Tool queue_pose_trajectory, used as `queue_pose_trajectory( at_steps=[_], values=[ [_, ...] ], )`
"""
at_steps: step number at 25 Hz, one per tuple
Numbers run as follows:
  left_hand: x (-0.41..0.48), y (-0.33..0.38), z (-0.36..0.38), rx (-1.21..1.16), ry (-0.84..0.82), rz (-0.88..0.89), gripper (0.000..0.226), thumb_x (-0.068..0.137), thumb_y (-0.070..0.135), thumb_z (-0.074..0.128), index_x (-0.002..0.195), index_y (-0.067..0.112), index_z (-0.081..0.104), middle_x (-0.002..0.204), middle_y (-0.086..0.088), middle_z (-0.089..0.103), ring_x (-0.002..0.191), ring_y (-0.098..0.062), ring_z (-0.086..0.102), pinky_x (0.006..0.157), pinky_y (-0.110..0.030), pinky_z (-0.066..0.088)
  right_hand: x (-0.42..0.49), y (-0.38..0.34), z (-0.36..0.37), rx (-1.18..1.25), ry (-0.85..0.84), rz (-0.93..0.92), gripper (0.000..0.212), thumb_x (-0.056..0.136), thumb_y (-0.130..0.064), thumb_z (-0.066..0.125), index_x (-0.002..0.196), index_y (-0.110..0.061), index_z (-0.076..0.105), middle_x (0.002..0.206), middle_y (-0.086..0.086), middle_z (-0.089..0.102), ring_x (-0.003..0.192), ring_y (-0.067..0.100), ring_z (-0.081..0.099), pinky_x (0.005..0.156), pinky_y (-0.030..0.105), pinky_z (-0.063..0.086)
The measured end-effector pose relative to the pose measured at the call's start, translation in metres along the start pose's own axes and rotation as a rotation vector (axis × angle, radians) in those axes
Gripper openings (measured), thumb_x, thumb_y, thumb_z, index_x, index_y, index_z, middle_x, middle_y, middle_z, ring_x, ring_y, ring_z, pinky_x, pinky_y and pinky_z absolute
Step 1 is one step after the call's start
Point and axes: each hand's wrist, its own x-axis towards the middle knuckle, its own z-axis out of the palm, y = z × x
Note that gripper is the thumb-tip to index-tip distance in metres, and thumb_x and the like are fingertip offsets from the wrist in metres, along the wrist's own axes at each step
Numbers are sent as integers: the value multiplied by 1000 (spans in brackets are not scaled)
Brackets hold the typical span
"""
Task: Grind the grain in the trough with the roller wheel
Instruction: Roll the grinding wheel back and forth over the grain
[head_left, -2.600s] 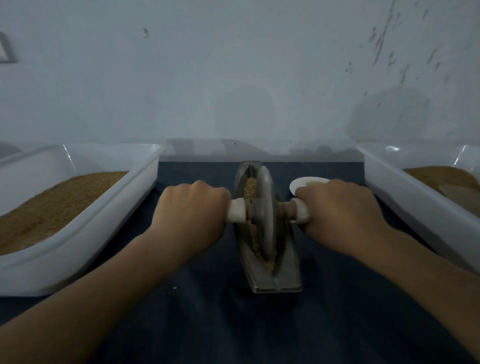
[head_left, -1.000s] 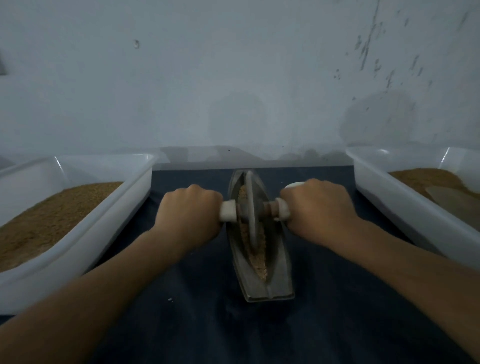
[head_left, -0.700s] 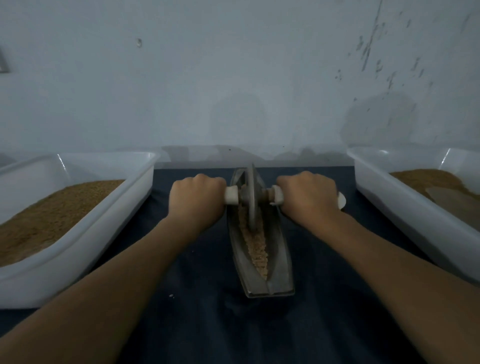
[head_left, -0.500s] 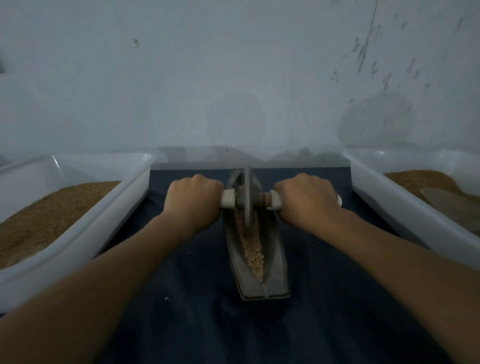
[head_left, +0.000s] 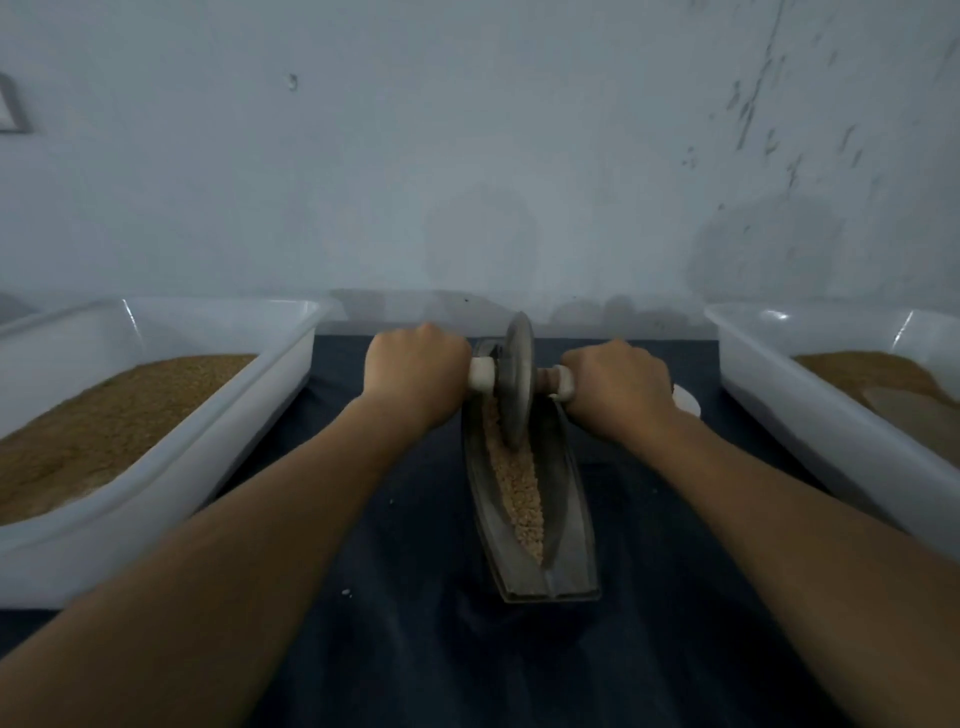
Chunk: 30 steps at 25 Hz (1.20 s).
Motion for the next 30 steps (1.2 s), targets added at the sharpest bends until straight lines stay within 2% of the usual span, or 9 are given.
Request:
queue_pose_trajectory(
  at_steps=[3, 8, 11, 14, 17, 21, 26, 28, 30],
  values=[
    [-24, -3, -5, 1, 55, 82, 4, 84, 27, 64, 86, 25, 61, 67, 4, 36, 59, -22, 49, 54, -33, 34, -28, 11, 2, -70, 102, -85, 32, 83, -32, 63, 65, -29, 36, 67, -10, 46, 57, 13, 45, 48, 25, 27],
    [-77, -16, -17, -50, 260, 220, 57, 46, 26, 83, 66, 28, 29, 54, 8, 18, 42, -17, 14, 50, -17, 4, -82, 24, -11, -108, 394, -280, 34, 57, -39, 66, 59, -32, 33, 55, -15, 10, 51, -1, 4, 52, 14, 4],
    [-54, -4, -3, -11, 104, 65, 33, 72, 24, 73, 70, 25, 41, 58, 6, 26, 48, -19, 27, 44, -26, 16, -52, 7, -10, -151, 202, -115, 26, 72, -33, 70, 64, -30, 45, 60, -12, 40, 48, 8, 30, 46, 21, 19],
    [-15, -1, 2, -73, -35, -39, 5, 91, 22, 56, 93, 22, 61, 78, 1, 52, 67, -23, 50, 59, -34, 37, -8, -5, -14, -89, 27, -48, 4, 88, -28, 65, 89, -29, 62, 93, 0, 65, 83, 26, 63, 64, 33, 43],
    [-36, -7, 4, -105, -2, -10, 2, 85, 28, 61, 83, 26, 60, 68, 6, 45, 54, -17, 41, 52, -30, 32, -19, 3, -18, -89, 5, -132, 16, 80, -30, 69, 74, -29, 54, 76, -7, 58, 69, 18, 59, 56, 29, 43],
    [-73, -15, -1, -71, 202, 103, 43, 54, 34, 77, 57, 33, 34, 51, 13, 19, 42, -8, 8, 47, -16, 6, -66, 13, -18, -218, 346, -238, 38, 53, -42, 71, 56, -31, 35, 51, -15, 17, 43, -1, 10, 45, 14, 6],
    [-23, 0, 1, -47, -11, -26, 9, 89, 24, 58, 94, 25, 64, 79, 1, 54, 67, -23, 54, 58, -34, 37, -17, -5, -13, -66, 34, -51, 11, 85, -33, 65, 78, -29, 58, 80, -4, 60, 72, 22, 57, 60, 31, 40],
    [-8, 2, -5, -47, -74, -10, 12, 90, 22, 57, 99, 23, 65, 88, -2, 60, 78, -27, 61, 62, -35, 40, -10, -4, -12, -14, -44, 4, 11, 87, -31, 64, 79, -29, 57, 87, -1, 64, 75, 23, 56, 64, 32, 42],
    [-28, -2, -5, -44, -16, 38, 3, 85, 27, 62, 87, 25, 62, 73, 3, 49, 62, -21, 50, 54, -32, 35, -29, 6, -8, -41, 22, -59, 20, 81, -31, 66, 70, -29, 49, 74, -6, 58, 59, 16, 48, 54, 27, 35]
  ],
)
